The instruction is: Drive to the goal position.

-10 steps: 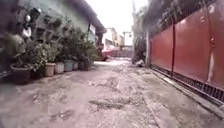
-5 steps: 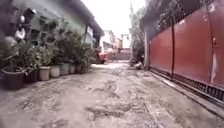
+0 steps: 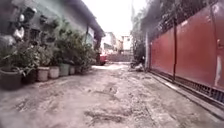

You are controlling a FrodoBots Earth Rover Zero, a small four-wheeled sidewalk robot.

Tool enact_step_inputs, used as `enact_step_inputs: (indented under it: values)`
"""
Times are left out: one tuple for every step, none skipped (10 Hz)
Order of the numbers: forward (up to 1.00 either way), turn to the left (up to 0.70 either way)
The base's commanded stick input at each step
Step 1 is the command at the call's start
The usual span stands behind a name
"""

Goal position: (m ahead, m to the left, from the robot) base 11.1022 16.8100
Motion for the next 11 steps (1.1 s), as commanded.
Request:
enact_step_inputs:
  values:
    - [0.3, 0.0]
    - [0.3, 0.18]
    - [0.3, 0.17]
    - [0.3, 0.0]
    - [0.3, 0.0]
    - [0.3, 0.0]
    - [0.3, 0.0]
    - [0.3, 0.0]
    - [0.3, 0.0]
    - [0.3, 0.0]
    - [0.3, 0.0]
